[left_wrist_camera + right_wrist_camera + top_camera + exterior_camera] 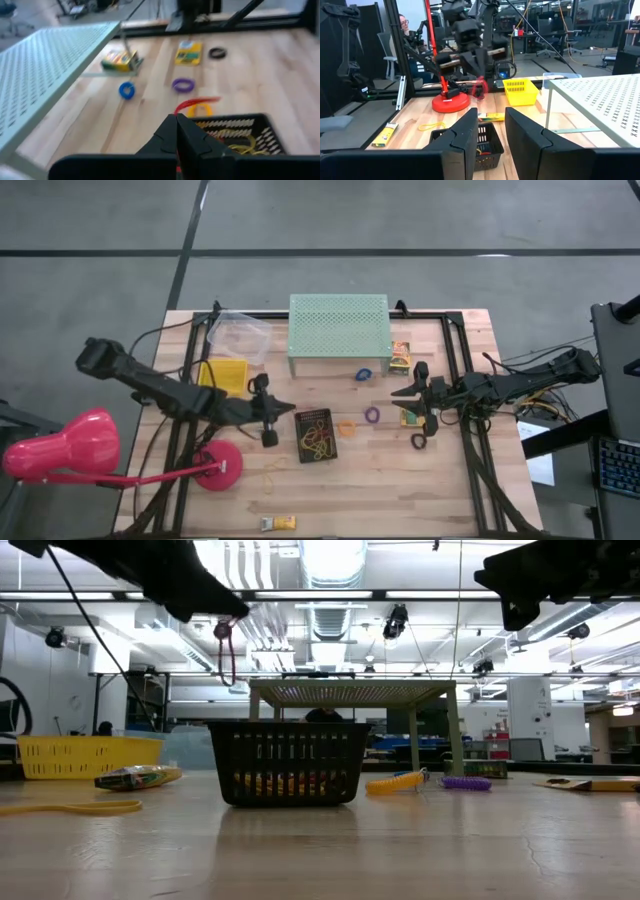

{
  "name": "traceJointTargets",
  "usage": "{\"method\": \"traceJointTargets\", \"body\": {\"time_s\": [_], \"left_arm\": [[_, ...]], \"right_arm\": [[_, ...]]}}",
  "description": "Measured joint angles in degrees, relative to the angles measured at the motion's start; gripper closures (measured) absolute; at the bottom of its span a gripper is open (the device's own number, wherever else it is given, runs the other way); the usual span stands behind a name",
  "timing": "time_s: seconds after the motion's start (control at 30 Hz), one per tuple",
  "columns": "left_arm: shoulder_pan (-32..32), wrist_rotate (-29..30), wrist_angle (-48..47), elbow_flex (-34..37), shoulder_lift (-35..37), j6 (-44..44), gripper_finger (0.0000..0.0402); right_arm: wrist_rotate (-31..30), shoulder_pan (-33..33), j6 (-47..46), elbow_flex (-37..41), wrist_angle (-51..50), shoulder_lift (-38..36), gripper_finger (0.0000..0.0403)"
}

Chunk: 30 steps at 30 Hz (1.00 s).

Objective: Pick & Place Office Desk Supplies
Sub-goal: Put the red rubber band into the black bin

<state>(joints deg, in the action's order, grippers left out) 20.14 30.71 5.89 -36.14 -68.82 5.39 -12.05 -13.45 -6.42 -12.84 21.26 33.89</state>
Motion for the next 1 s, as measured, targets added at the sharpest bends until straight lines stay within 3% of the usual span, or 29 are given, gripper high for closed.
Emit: {"method": "traceJointTargets", "body": {"time_s": [0.33, 0.63, 1.0], "left_arm": [[1.2, -4.7, 2.5, -0.1, -1.9, -0.5, 0.0401], [1.1, -3.2, 9.2, -0.1, -10.3, 2.1, 0.0401], [-1.6, -3.6, 8.8, -2.0, -20.1, 6.7, 0.0401]], "right_arm": [[0.0, 0.0, 0.0, 0.0, 0.0, 0.0, 0.0320], [0.0, 0.0, 0.0, 0.0, -0.5, 0.0, 0.0314], [0.0, 0.0, 0.0, 0.0, -1.2, 0.1, 0.0317]]}}
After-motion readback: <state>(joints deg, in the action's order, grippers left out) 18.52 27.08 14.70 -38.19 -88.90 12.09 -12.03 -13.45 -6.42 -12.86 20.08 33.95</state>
